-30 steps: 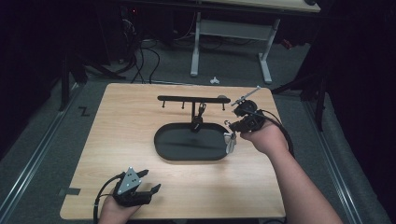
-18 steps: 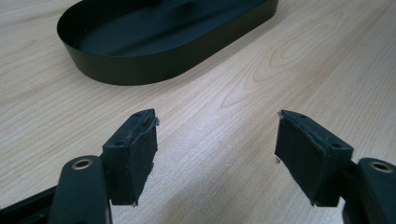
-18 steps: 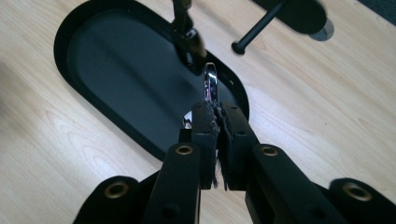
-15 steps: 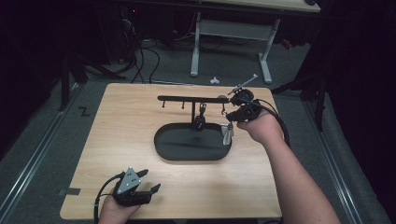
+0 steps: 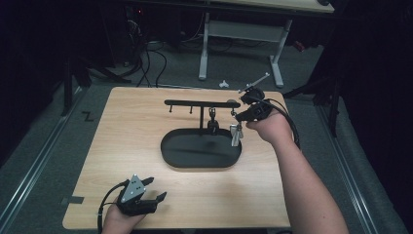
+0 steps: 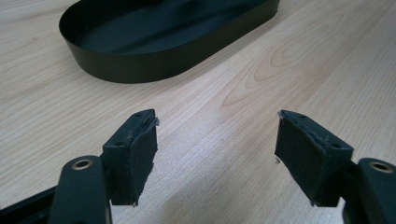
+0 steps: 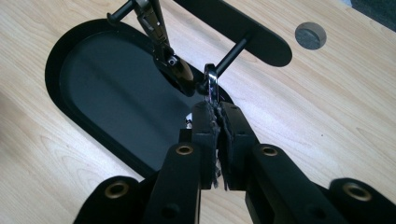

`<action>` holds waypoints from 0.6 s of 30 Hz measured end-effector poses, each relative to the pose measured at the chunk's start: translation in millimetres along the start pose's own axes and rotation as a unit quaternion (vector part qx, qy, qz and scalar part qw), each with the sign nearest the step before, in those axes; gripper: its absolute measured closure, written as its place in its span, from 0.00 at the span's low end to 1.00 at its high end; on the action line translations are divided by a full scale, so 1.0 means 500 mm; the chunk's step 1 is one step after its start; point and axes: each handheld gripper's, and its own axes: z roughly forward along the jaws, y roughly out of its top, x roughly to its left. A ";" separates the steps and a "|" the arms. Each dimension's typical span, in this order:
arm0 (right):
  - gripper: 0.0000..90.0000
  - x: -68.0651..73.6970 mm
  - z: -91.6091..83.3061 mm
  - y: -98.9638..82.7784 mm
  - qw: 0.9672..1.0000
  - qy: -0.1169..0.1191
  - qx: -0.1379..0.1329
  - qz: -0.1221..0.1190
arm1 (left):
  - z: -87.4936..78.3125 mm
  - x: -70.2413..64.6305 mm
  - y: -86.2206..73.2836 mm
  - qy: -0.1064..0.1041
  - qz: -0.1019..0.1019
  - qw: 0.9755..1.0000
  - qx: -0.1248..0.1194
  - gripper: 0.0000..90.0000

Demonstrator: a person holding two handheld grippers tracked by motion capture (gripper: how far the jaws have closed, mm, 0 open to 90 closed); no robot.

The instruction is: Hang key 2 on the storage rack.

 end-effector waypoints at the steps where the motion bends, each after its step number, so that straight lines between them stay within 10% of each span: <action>1: 0.95 -0.001 0.002 0.001 1.000 -0.001 0.000 0.000 | 0.001 0.000 0.000 -0.002 0.001 1.000 0.004 0.33; 18: 0.86 -0.013 0.047 -0.007 1.000 -0.019 -0.017 0.002 | 0.006 -0.004 -0.001 -0.004 0.008 1.000 0.010 0.33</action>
